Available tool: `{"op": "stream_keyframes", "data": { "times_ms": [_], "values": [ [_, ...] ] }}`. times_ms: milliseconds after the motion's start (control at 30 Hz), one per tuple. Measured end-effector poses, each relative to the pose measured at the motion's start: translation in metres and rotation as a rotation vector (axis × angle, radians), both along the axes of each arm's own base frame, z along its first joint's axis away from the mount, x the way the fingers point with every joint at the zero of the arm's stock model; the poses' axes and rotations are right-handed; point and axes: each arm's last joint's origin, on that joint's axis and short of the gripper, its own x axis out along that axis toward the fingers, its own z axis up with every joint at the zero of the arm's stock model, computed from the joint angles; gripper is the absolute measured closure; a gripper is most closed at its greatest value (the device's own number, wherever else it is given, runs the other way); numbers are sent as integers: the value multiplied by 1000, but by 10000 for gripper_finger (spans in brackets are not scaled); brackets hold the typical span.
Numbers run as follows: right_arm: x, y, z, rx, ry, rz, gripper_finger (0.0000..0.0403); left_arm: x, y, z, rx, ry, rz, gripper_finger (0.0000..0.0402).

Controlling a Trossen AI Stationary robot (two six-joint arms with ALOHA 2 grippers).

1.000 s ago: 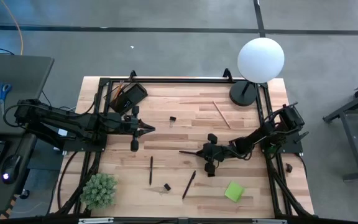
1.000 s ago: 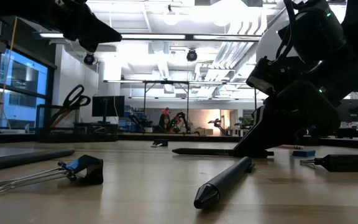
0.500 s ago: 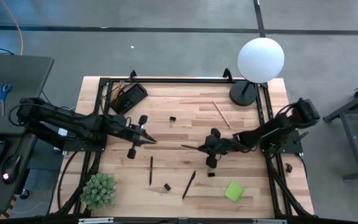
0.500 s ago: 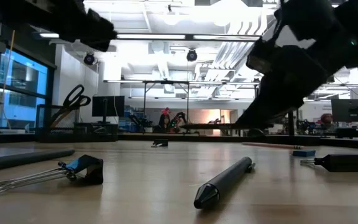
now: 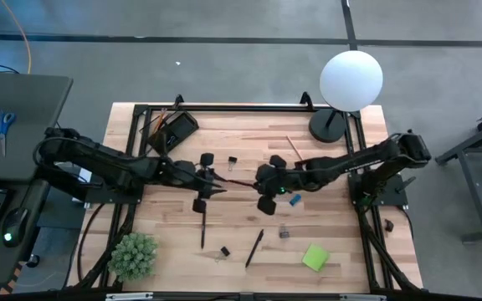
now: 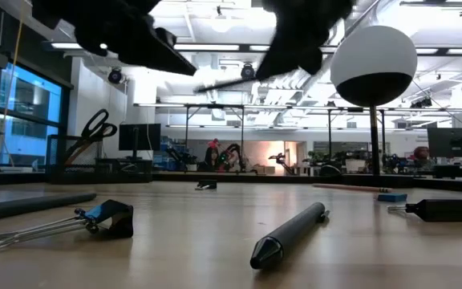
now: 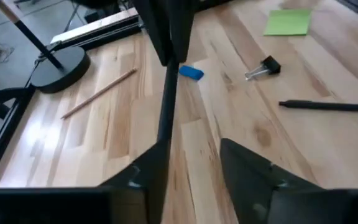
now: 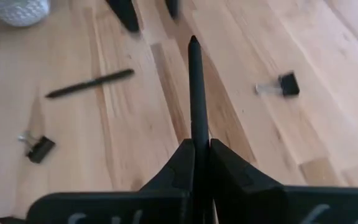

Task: Pick and place office supplies into organizer
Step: Put the black pen into the black desk organizer

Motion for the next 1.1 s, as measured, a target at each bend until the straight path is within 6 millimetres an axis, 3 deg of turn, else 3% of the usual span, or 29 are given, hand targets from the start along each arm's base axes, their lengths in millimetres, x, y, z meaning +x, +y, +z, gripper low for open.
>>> {"op": "stream_keyframes", "data": {
  "times_ms": [100, 300, 567, 1100],
  "values": [
    [9, 2, 12, -1, 24, 32, 386, 6, 0, 2, 7, 11, 23, 239],
    [22, 6, 9, 21, 79, 78, 385, 12, 1, 10, 7, -13, 31, 223],
    [31, -3, 12, -7, 16, 71, 385, 13, -1, 7, -65, -7, -8, 243],
    [32, -11, 11, -4, 17, 78, 385, 20, 1, -2, -25, 1, 71, 278]
  ]
}}
